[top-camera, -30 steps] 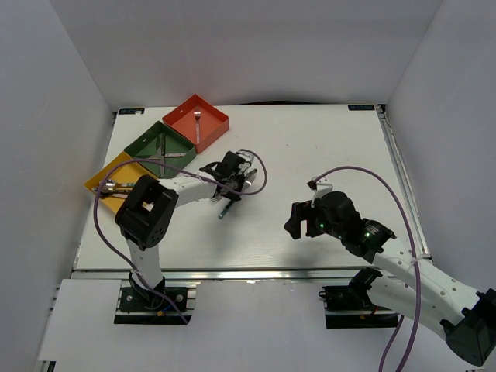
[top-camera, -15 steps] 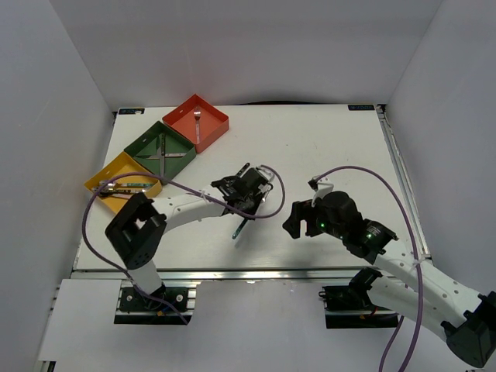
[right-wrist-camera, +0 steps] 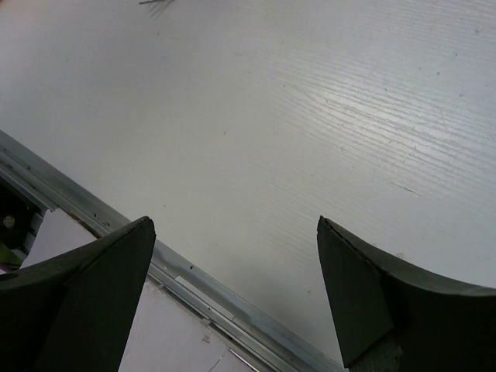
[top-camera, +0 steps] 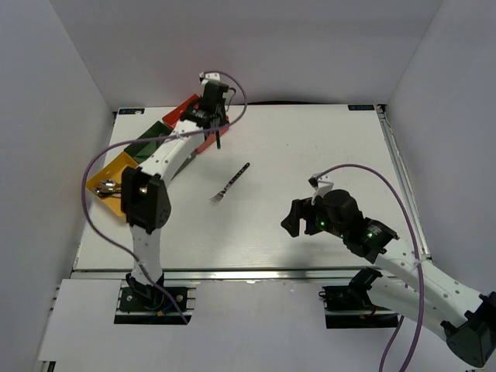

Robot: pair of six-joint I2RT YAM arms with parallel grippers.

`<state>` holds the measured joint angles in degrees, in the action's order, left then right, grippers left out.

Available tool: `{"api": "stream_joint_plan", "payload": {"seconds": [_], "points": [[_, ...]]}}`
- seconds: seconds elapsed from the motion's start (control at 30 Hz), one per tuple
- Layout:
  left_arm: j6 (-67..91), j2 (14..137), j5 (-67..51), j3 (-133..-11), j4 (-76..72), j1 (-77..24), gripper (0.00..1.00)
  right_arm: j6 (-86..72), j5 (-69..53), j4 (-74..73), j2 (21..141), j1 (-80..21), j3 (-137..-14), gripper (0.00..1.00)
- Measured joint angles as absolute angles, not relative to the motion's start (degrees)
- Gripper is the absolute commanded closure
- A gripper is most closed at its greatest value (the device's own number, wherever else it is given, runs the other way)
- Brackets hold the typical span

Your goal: Sort the eating utensils into containers

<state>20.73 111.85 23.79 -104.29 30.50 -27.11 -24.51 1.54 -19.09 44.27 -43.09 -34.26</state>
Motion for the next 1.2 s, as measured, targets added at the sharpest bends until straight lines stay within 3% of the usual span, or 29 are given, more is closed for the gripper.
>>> {"api": "stream_joint_plan", "payload": {"seconds": [0.13,0.23,0.6,1.07,1.17,1.2], "points": [[17.32,126.48,25.87,-122.87,33.93,-22.0,1.0,-24.6,1.21,-19.0,45.34,-43.09,-34.26,0.11],[13.47,134.23,27.75,-129.91,34.46,-19.68,1.0,-24.43,1.15,-18.94,45.84,-43.09,-34.26,0.11],[10.48,139.94,21.32,-130.28,32.16,-12.71,1.0,-23.7,-0.86,-17.39,48.66,-43.09,-34.0,0.11],[9.5,139.96,19.03,-130.17,24.51,-11.92,1.0,-23.46,-3.09,-13.96,56.45,-43.09,-33.85,0.11],[9.54,140.18,18.83,-130.26,23.03,-11.33,0.89,-23.33,-3.25,-13.37,57.84,-43.09,-33.85,0.11],[9.52,140.38,18.83,-130.26,22.48,-11.11,0.71,-23.31,-3.25,-13.32,58.24,-43.09,-33.85,0.11]]}}
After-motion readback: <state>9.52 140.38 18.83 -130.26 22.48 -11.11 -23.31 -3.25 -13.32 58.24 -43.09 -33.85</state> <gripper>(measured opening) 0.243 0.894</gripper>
